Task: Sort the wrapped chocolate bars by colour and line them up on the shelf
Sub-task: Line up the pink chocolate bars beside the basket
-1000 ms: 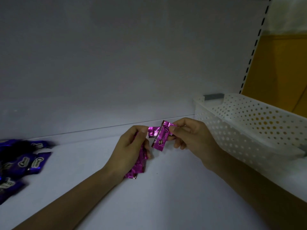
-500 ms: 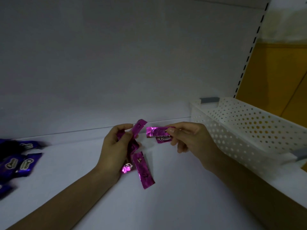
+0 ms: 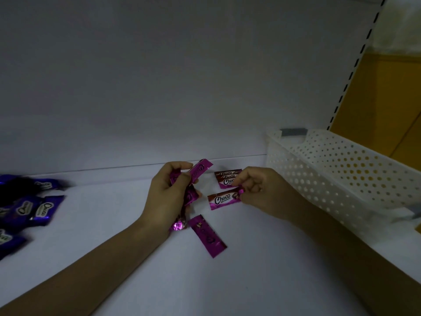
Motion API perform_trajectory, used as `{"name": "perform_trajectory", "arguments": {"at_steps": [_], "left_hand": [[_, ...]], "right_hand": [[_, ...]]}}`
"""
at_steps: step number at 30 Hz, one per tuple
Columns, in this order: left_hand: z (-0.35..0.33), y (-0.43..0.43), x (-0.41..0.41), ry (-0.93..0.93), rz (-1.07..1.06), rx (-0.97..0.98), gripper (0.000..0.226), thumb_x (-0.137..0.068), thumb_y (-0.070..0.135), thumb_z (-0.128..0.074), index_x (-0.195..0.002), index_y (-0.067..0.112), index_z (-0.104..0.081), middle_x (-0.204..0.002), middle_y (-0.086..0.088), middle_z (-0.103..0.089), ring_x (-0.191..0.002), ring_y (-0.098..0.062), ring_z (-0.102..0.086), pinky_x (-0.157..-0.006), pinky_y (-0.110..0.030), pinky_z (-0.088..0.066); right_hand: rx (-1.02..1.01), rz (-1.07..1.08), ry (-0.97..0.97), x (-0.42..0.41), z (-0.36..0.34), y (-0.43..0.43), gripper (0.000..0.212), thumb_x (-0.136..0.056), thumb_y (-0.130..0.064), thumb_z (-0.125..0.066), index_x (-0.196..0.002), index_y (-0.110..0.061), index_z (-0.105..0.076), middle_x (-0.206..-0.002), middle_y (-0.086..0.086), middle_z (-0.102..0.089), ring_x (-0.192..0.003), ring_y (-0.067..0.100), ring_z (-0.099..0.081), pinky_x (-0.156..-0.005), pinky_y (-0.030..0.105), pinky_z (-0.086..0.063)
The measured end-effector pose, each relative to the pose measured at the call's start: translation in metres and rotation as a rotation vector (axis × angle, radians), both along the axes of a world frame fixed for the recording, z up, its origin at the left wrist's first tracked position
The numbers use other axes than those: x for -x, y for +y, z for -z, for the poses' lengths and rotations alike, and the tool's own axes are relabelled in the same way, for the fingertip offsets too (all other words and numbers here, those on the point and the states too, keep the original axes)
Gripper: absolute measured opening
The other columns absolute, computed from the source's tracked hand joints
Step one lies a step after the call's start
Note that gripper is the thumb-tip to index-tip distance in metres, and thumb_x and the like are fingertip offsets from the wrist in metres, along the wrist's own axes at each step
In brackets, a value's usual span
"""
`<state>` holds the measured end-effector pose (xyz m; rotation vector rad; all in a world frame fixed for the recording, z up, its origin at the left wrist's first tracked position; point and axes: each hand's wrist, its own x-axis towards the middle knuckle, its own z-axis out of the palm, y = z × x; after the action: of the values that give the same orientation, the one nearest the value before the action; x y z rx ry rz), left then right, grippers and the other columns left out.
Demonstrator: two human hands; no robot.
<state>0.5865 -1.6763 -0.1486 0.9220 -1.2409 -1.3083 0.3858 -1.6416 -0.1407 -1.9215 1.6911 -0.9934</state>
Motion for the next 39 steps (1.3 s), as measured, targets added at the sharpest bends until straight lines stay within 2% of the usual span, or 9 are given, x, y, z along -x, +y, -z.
{"name": "perform_trajectory", "arguments": {"at_steps": [2, 3, 6, 10, 12, 16, 25, 30, 39], "left_hand": [[0.0, 0.0, 0.001, -0.005, 0.0, 0.0, 0.017, -0.096, 0.005, -0.05, -0.1, 0.016, -0.062, -0.081, -0.005, -0.064, -0.053, -0.01, -0.063, -0.042, -0.018, -0.045], [0.0, 0.0, 0.001, -0.004, 0.0, -0.001, 0.017, -0.096, 0.005, -0.05, -0.099, 0.016, -0.062, -0.08, -0.005, -0.064, -0.053, -0.01, -0.063, -0.041, -0.018, -0.045], [0.0, 0.0, 0.0, -0.003, 0.0, 0.002, 0.017, -0.096, 0.005, -0.05, -0.098, 0.017, -0.062, -0.079, -0.004, -0.065, -0.053, -0.009, -0.064, -0.04, -0.017, -0.044], [0.0, 0.001, 0.0, -0.011, 0.005, 0.015, 0.018, -0.096, 0.004, -0.049, -0.1, 0.017, -0.061, -0.077, -0.003, -0.066, -0.053, -0.009, -0.063, -0.043, -0.017, -0.045], [0.0, 0.002, 0.0, -0.007, 0.009, 0.016, 0.017, -0.096, 0.005, -0.05, -0.099, 0.017, -0.061, -0.071, 0.003, -0.067, -0.052, -0.009, -0.063, -0.043, -0.017, -0.046], [0.0, 0.002, 0.001, -0.01, 0.015, 0.021, 0.014, -0.096, 0.007, -0.051, -0.099, 0.017, -0.061, -0.066, 0.009, -0.069, -0.052, -0.009, -0.063, -0.045, -0.018, -0.048], [0.003, 0.0, 0.001, 0.007, 0.014, 0.022, 0.015, -0.095, 0.007, -0.052, -0.097, 0.019, -0.062, -0.067, 0.006, -0.069, -0.052, -0.009, -0.064, -0.046, -0.019, -0.05], [0.004, -0.001, 0.001, 0.002, -0.002, 0.023, 0.015, -0.096, 0.008, -0.053, -0.097, 0.02, -0.062, -0.073, 0.002, -0.069, -0.054, -0.01, -0.065, -0.048, -0.019, -0.05], [0.002, -0.001, 0.001, -0.006, -0.008, 0.013, 0.016, -0.096, 0.008, -0.051, -0.098, 0.02, -0.062, -0.081, -0.004, -0.069, -0.054, -0.009, -0.065, -0.044, -0.018, -0.049]], "right_hand": [[0.028, 0.018, 0.122, 0.002, 0.001, 0.002, 0.023, -0.073, -0.001, -0.073, -0.092, -0.014, -0.071, -0.076, -0.006, -0.059, -0.061, -0.002, -0.053, -0.063, 0.011, -0.04], [0.052, 0.027, 0.177, 0.002, 0.002, 0.003, 0.023, -0.075, -0.006, -0.074, -0.096, -0.014, -0.072, -0.081, -0.009, -0.055, -0.066, -0.002, -0.052, -0.065, 0.009, -0.038], [0.085, 0.001, 0.286, 0.001, 0.003, 0.007, 0.021, -0.077, -0.021, -0.076, -0.098, -0.019, -0.074, -0.087, -0.01, -0.051, -0.077, 0.001, -0.048, -0.076, 0.019, -0.041], [0.053, 0.037, 0.282, 0.002, 0.001, 0.003, 0.014, -0.076, -0.025, -0.077, -0.089, -0.02, -0.073, -0.087, -0.012, -0.049, -0.08, 0.005, -0.048, -0.076, 0.022, -0.04], [0.091, 0.13, 0.349, 0.001, 0.003, -0.001, 0.016, -0.079, -0.026, -0.074, -0.094, -0.019, -0.071, -0.094, -0.006, -0.053, -0.085, 0.009, -0.05, -0.077, 0.023, -0.04], [0.165, 0.271, 0.53, -0.005, 0.008, -0.009, 0.021, -0.086, -0.029, -0.066, -0.107, -0.024, -0.068, -0.109, 0.0, -0.055, -0.102, 0.017, -0.05, -0.091, 0.032, -0.037], [0.196, 0.298, 0.501, -0.002, 0.013, -0.013, 0.022, -0.088, -0.022, -0.064, -0.108, -0.018, -0.068, -0.109, 0.004, -0.056, -0.101, 0.021, -0.05, -0.09, 0.032, -0.039], [0.19, 0.3, 0.502, 0.001, 0.016, -0.015, 0.023, -0.09, -0.023, -0.061, -0.112, -0.017, -0.067, -0.108, 0.004, -0.056, -0.1, 0.019, -0.049, -0.086, 0.026, -0.036], [0.205, 0.281, 0.473, 0.001, 0.017, -0.015, 0.023, -0.09, -0.022, -0.061, -0.112, -0.017, -0.068, -0.108, 0.006, -0.058, -0.099, 0.021, -0.051, -0.087, 0.028, -0.04]]}}
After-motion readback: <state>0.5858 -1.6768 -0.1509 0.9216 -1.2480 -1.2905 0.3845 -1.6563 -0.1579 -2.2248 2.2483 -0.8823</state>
